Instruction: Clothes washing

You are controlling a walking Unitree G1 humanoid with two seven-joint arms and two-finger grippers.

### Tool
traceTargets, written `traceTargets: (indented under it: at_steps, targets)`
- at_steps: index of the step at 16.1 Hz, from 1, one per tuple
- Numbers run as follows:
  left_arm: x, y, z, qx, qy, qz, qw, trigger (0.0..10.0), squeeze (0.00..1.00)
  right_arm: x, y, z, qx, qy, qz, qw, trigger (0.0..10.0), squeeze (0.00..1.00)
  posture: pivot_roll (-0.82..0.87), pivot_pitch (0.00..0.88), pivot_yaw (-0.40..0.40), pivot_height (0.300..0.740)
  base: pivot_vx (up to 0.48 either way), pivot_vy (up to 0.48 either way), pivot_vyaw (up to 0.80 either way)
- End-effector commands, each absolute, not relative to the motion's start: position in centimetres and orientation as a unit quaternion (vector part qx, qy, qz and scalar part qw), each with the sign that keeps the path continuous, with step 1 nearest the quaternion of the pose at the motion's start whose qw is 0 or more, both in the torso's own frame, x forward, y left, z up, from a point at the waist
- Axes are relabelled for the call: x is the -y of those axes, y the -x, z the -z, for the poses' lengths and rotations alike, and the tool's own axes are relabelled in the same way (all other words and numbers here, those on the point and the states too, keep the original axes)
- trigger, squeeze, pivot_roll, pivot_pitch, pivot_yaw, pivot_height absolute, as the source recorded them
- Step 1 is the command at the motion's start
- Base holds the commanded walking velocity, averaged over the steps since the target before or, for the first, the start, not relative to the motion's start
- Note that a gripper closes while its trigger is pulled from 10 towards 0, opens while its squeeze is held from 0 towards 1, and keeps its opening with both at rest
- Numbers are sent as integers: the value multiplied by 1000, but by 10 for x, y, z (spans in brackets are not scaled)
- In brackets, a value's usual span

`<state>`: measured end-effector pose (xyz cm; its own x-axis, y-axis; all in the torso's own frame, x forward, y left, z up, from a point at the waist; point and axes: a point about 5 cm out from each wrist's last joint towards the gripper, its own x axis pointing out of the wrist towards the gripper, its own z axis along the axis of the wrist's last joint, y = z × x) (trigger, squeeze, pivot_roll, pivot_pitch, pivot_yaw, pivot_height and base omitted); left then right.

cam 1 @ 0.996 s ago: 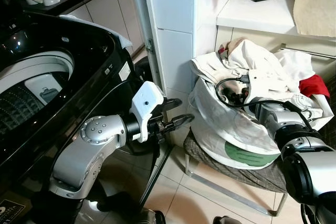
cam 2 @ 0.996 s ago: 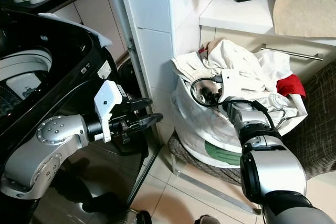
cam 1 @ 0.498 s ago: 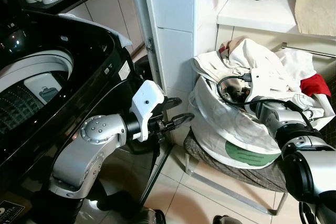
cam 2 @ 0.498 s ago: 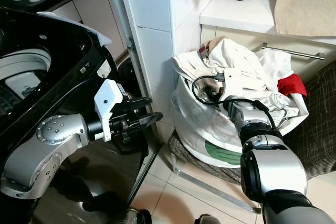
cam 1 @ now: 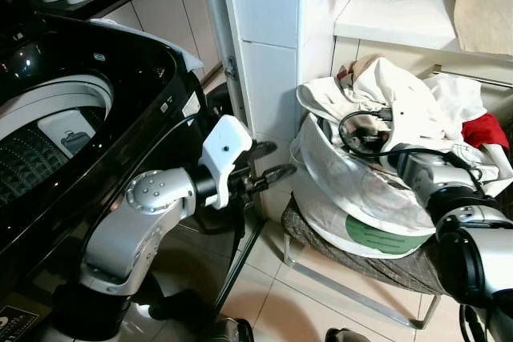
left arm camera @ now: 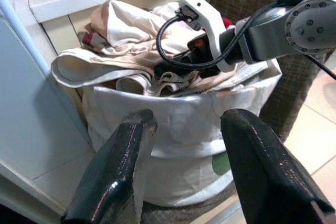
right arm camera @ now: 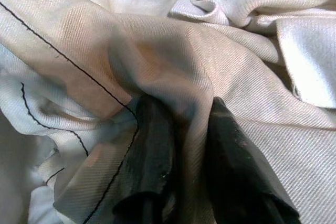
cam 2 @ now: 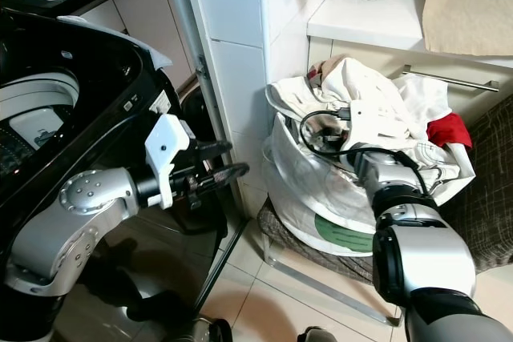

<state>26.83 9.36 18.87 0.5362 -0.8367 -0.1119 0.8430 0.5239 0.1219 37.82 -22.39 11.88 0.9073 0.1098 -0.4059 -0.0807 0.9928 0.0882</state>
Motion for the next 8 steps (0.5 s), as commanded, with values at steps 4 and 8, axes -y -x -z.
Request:
traceTargets:
  at_steps: [4, 8]
  targets:
    - [-96, -274, -192, -8, -79, 462, 883, 10000, 0, 239, -385, -149, -154, -72, -62, 983, 0, 0, 2, 48, 137, 740, 0, 0, 0]
    - [-94, -277, -195, 9, -70, 454, 888, 10000, 0, 245, -368, -187, -99, -65, -163, 980, 0, 0, -25, 23, 136, 740, 0, 0, 0]
